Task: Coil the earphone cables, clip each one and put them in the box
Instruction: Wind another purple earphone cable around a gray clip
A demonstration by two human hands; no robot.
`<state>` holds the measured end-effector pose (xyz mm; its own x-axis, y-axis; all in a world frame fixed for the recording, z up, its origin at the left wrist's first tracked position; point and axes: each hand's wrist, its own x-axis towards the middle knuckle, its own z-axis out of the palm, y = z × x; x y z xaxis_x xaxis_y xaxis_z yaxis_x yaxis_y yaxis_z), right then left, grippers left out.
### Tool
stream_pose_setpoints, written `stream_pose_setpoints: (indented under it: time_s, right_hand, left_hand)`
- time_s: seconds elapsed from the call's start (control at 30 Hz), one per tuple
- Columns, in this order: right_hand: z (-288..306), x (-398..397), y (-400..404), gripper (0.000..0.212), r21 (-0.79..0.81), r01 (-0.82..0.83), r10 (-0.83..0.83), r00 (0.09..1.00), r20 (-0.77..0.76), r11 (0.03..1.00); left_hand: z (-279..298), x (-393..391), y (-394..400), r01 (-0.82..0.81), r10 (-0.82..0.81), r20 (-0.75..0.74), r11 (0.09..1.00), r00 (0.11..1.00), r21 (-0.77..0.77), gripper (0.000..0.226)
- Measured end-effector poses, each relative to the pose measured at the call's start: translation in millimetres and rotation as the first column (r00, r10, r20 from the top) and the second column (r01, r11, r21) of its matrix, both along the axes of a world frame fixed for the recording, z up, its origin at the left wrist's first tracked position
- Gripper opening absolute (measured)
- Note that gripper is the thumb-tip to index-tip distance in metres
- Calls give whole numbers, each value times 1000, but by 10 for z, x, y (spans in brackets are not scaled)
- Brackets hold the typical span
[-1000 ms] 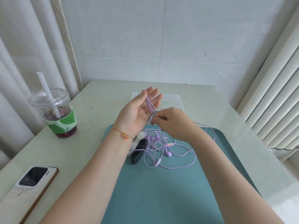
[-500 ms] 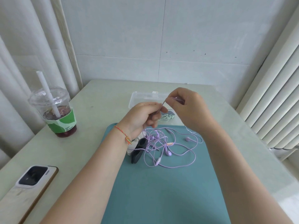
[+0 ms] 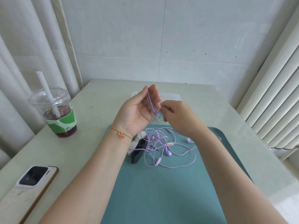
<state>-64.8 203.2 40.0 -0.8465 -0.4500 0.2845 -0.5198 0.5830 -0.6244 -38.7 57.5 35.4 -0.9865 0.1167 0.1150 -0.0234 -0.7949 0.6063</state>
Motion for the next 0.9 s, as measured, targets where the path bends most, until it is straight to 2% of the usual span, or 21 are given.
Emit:
stream_pose_setpoints:
  time_s: [0.07, 0.17, 0.27, 0.33, 0.43, 0.5, 0.6, 0.67, 0.73, 0.83, 0.9]
  right_hand:
    - [9, 46, -30, 35, 42, -34, 33, 999, 23, 999]
    - [27, 100, -45, 25, 134, -110, 97, 990, 99, 985]
    - [45, 133, -37, 19, 156, -153, 132, 981, 139, 976]
    - [69, 135, -23, 19, 115, -135, 123, 987, 106, 984]
    - [128, 103, 38, 19, 40, -70, 69, 997, 31, 997]
    - [168, 68, 106, 18, 15, -48, 48, 999, 4, 999]
    - [203, 18, 199, 20, -48, -13, 13, 1000, -12, 999]
    - [216, -16, 231, 19, -122, 33, -35, 999, -13, 992]
    - [212, -47, 238, 15, -180, 64, -67, 998, -10, 982]
    - [174, -57, 204, 12, -216, 65, -61, 998, 23, 974]
    - [128, -47, 166, 16, -195, 31, -24, 999, 39, 980]
  left_hand:
    - [-8, 0, -2, -75, 75, -12, 997, 997, -9, 26]
    - [-50, -38, -3, -193, 190, -39, 976, 981, -97, 22]
    - [-118, -79, -14, -314, 304, -79, 911, 949, -268, 16]
    - [-172, -88, -11, -360, 353, -100, 827, 930, -431, 14]
    - [-224, -90, 15, -307, 306, -119, 694, 944, -651, 17]
    - [-212, -88, 42, -210, 209, -91, 669, 974, -713, 23]
    - [-173, -51, 79, -7, 44, 30, 665, 999, -747, 40]
    - [-137, -18, 81, 96, -59, 76, 682, 995, -725, 47]
    - [-108, 2, 58, 182, -155, 98, 755, 983, -629, 42]
    - [-83, 17, 22, 265, -265, 58, 874, 963, -408, 32]
    - [-73, 10, 11, 274, -276, 23, 935, 961, -225, 31]
